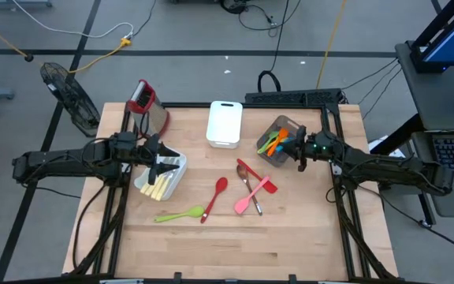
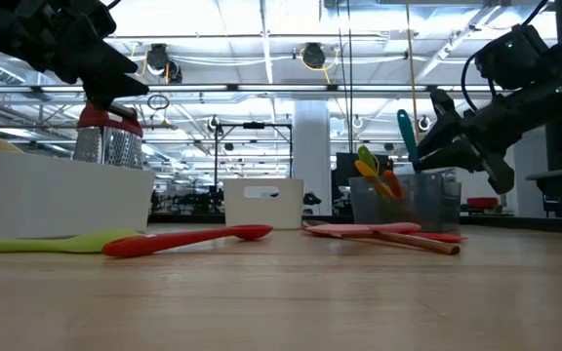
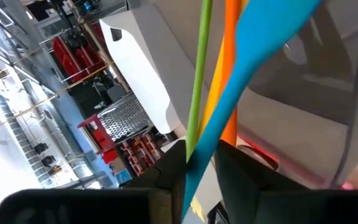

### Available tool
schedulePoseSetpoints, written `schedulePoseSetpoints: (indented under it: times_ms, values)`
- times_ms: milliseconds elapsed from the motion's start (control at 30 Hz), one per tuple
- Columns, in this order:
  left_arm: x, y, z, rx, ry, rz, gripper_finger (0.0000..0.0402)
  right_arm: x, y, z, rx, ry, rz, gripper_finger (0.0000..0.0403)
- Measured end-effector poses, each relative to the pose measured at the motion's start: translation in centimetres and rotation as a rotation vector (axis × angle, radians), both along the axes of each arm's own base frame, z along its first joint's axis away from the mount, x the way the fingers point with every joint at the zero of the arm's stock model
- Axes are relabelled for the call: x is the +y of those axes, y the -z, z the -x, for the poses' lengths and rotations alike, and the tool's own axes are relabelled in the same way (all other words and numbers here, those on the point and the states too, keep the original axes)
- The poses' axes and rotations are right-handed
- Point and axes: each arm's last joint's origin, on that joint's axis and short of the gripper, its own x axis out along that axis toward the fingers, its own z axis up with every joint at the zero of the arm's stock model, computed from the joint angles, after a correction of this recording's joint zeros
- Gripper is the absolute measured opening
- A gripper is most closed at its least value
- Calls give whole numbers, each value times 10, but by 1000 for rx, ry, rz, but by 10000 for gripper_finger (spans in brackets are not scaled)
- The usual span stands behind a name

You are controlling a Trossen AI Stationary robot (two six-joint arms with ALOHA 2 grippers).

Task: Pick & Place Kitchen Items
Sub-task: Put the blue spatula into the black bin, then put the pink spatula into the black bin

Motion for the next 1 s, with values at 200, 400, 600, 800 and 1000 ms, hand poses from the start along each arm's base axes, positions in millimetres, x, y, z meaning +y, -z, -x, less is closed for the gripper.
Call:
schedulePoseSetpoints:
  times_ms: [200, 400, 600, 800, 1000]
  values:
    - [0, 0, 0, 0, -1, 4, 228, 0, -3, -1, -28, -4, 22, 115]
    - [0, 0, 0, 0, -2, 5, 228, -2, -14, -4, -131, -5, 83, 129]
    - [0, 0, 0, 0, -2, 5, 228, -3, -26, -6, -226, -19, 182, 124]
    - [0, 0, 0, -2, -1, 2, 228, 3, -43, -8, -336, -142, 425, 99]
    - [0, -3, -1, -36, -1, -4, 228, 16, -48, -13, -345, -238, 595, 31]
